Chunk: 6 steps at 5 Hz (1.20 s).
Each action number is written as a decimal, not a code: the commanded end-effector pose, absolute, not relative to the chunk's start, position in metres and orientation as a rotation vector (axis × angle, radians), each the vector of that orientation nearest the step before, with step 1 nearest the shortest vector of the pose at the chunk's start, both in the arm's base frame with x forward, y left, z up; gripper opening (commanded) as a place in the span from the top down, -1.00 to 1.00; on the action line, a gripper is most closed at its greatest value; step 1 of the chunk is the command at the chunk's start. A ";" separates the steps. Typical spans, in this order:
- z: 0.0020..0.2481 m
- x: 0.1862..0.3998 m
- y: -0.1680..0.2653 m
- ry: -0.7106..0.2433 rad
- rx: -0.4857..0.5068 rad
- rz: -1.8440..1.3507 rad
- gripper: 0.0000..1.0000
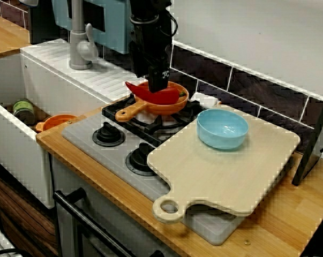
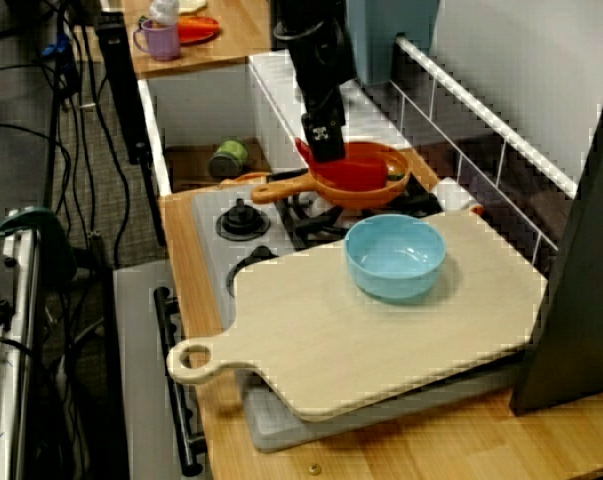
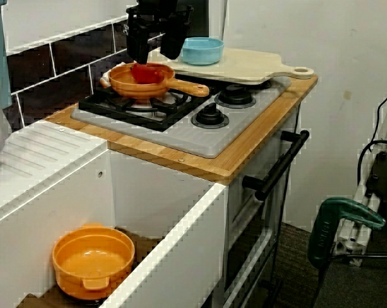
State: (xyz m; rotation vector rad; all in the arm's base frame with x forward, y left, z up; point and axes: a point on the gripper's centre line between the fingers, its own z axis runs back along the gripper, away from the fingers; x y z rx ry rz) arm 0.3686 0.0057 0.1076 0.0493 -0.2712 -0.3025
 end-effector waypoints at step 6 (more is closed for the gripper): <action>0.147 0.375 -0.088 -0.409 -0.056 -0.502 -1.00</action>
